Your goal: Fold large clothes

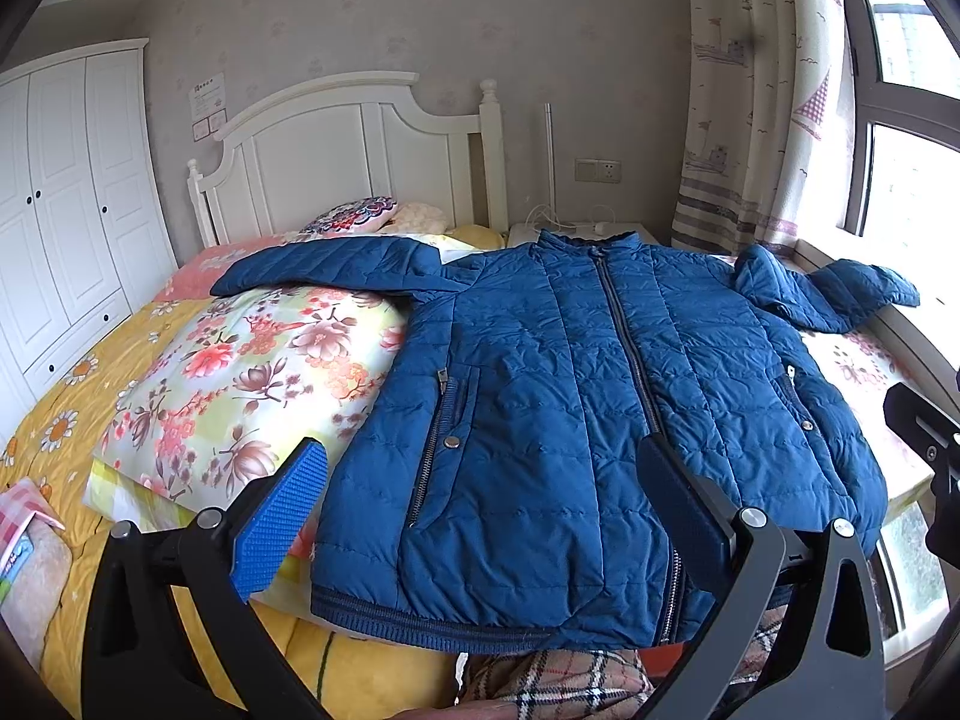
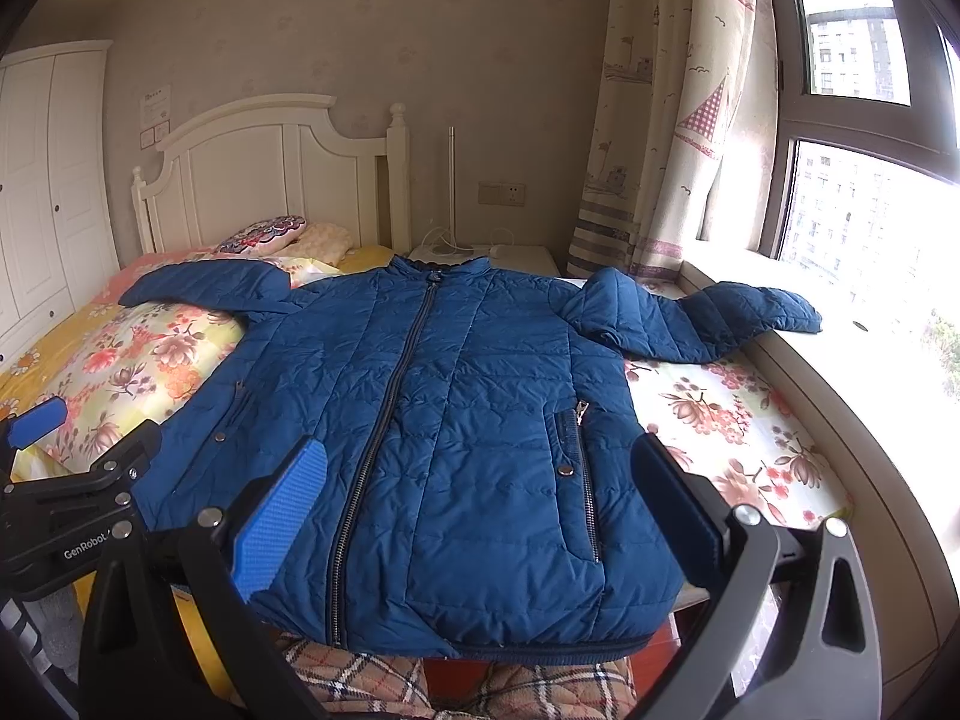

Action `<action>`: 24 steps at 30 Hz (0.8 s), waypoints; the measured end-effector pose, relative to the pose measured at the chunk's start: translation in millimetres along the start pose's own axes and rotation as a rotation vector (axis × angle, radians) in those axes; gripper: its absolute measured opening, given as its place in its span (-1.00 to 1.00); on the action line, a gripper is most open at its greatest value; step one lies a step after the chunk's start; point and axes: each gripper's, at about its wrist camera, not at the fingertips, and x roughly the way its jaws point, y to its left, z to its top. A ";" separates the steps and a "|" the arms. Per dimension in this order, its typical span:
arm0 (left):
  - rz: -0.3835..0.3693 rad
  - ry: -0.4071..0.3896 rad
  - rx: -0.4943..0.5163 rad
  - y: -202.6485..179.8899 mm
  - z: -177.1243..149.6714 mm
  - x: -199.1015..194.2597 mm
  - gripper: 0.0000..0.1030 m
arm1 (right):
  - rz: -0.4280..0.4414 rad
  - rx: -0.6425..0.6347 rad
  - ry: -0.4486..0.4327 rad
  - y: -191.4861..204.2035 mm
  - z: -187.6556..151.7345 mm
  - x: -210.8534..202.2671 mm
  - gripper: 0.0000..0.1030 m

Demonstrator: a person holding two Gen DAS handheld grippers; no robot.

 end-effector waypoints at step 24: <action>0.000 0.002 -0.002 6.1 0.6 0.7 0.91 | 0.000 -0.002 0.001 2.1 -1.1 -0.1 0.96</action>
